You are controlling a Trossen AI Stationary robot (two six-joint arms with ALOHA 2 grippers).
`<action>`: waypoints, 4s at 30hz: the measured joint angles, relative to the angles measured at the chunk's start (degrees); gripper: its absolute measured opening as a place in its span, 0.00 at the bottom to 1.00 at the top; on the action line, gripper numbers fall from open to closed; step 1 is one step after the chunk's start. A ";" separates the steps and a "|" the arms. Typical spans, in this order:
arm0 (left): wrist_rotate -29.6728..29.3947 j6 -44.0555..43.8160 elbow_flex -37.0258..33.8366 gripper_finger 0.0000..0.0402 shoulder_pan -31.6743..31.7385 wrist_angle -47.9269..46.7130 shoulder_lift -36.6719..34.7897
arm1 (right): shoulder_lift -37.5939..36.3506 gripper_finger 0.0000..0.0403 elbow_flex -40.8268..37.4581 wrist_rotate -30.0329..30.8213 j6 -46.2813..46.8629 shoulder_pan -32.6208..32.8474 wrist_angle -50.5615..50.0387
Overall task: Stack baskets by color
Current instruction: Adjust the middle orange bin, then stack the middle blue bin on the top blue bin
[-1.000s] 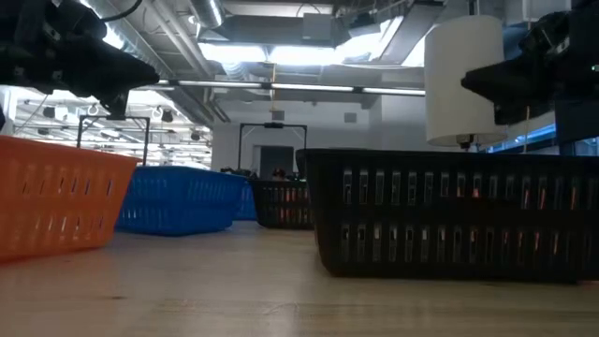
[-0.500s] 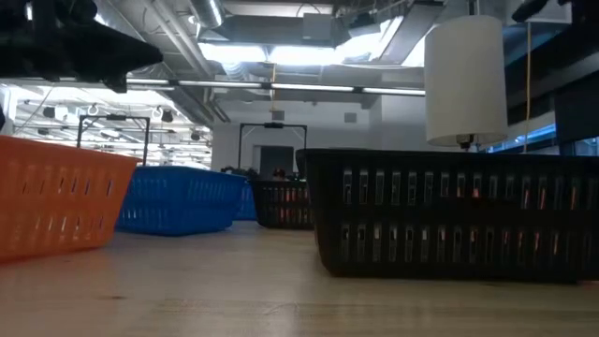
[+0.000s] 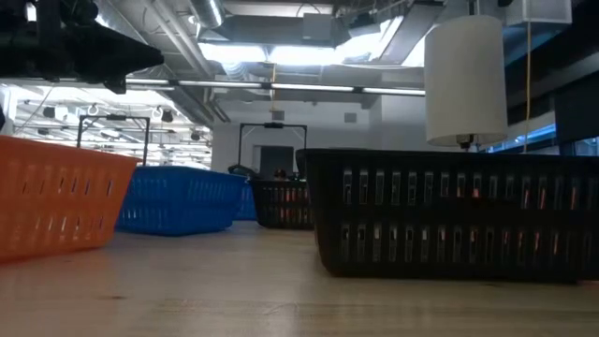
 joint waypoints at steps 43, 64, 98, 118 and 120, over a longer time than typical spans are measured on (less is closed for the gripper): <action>-0.02 -0.15 0.00 0.14 0.00 0.00 0.00 | 35.73 0.17 6.16 2.83 5.33 0.00 -30.40; -0.02 0.00 0.00 0.14 -0.02 -0.89 0.00 | 25.57 0.17 -9.53 -2.95 28.23 0.02 -26.88; -1.50 0.09 0.00 0.14 -0.01 -0.92 0.00 | 56.21 0.17 -1.75 -1.97 19.53 5.07 -16.35; -1.46 0.07 0.00 0.14 -0.02 -0.94 0.00 | 60.42 0.17 14.85 3.00 7.44 -0.34 -26.98; -1.47 0.06 0.00 0.14 -0.01 -0.94 0.00 | 59.22 0.17 18.26 2.98 7.47 0.82 -31.27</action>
